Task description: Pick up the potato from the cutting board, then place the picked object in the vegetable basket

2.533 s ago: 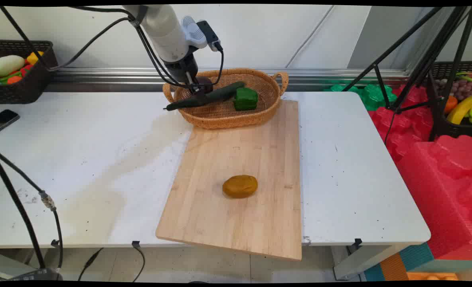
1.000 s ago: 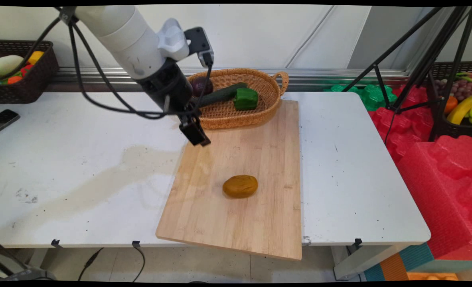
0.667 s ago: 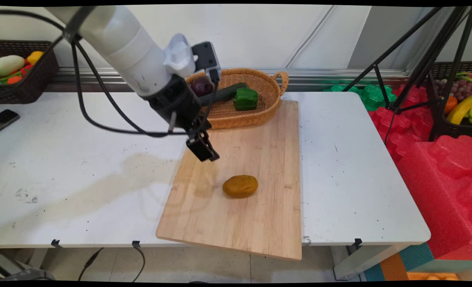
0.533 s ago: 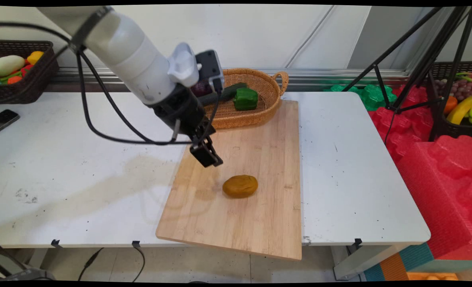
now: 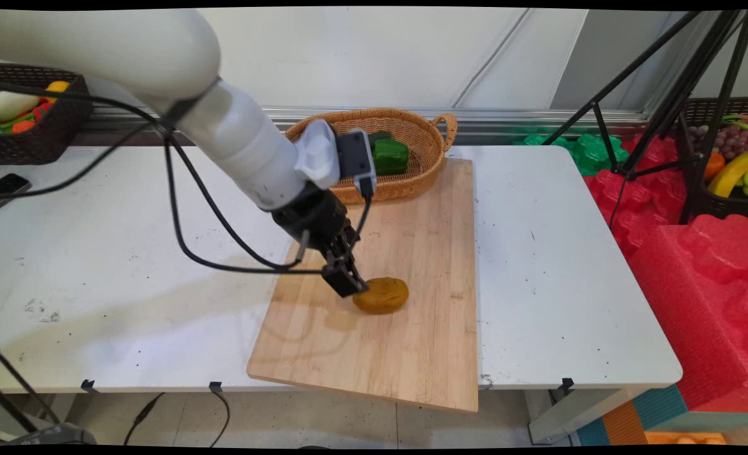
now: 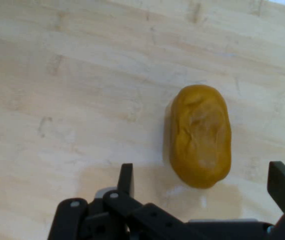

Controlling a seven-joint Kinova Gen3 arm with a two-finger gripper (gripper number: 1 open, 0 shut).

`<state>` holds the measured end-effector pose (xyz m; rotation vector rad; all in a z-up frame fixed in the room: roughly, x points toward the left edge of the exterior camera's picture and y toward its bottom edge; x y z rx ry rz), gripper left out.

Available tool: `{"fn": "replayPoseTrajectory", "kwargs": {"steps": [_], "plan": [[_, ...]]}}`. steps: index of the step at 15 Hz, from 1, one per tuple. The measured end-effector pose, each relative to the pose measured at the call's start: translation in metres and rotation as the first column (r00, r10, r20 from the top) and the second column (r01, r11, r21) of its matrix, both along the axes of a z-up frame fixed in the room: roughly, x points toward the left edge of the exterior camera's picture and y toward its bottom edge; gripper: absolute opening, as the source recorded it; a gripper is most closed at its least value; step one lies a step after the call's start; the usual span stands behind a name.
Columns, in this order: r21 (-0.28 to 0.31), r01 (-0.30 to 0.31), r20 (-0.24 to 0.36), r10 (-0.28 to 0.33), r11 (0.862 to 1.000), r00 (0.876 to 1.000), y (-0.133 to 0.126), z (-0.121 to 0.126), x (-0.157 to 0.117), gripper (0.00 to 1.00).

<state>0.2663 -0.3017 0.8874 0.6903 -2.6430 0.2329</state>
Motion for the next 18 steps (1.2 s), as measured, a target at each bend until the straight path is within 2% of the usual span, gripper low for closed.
{"fn": "replayPoseTrajectory", "kwargs": {"steps": [6,12,13,18], "plan": [[0.008,0.018,-0.001,-0.018,1.0,1.0,-0.015,-0.047,-0.021,1.0],[0.032,0.021,-0.006,-0.021,0.999,1.0,-0.019,-0.073,-0.034,1.0],[0.036,0.021,-0.007,-0.021,0.999,1.0,-0.019,-0.076,-0.035,0.0],[0.038,0.028,-0.022,-0.027,0.999,0.999,-0.013,-0.075,-0.039,0.0]]}}
